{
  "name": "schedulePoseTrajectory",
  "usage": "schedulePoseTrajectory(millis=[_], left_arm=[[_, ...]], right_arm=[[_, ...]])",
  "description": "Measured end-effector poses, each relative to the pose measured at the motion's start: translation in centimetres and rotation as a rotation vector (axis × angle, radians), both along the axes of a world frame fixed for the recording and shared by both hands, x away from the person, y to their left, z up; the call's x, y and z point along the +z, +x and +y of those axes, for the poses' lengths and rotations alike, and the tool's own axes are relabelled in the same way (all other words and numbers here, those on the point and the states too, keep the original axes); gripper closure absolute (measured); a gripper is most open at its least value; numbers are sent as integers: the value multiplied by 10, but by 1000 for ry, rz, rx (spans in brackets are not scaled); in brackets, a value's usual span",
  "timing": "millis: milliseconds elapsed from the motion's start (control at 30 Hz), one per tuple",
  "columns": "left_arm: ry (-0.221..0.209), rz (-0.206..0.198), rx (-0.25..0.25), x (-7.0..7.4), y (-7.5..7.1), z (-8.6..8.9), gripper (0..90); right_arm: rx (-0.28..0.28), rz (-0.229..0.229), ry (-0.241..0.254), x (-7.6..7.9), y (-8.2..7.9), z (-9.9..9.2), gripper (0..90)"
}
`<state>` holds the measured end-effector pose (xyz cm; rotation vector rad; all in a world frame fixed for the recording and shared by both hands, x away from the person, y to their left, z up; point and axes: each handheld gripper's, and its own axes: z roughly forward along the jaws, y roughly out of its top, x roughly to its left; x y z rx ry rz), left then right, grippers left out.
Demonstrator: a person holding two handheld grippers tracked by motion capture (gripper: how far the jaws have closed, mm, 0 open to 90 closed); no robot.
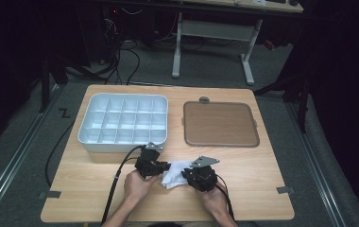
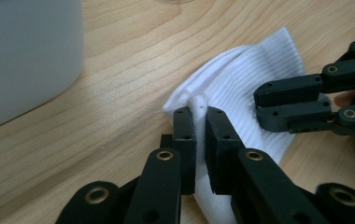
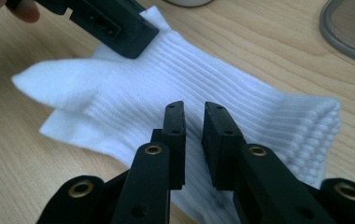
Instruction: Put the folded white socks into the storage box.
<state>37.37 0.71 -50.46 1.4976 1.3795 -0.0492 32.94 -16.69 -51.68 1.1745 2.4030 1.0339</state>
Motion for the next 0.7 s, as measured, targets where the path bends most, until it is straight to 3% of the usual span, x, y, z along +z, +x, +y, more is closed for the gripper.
schedulePoseTrajectory(millis=[133, 233, 433, 700], left_arm=[[-13, 8, 12, 2, -1, 1, 839], [-12, 18, 21, 3, -2, 2, 840], [-32, 30, 32, 8, -4, 8, 841], [-62, 3, 34, 17, -12, 17, 841]], right_arm=[[-3, -24, 27, 5, -3, 1, 830], [6, -42, 21, 8, -4, 6, 863], [13, -21, -8, 1, 1, 16, 878], [47, -6, -3, -2, 7, 29, 875]])
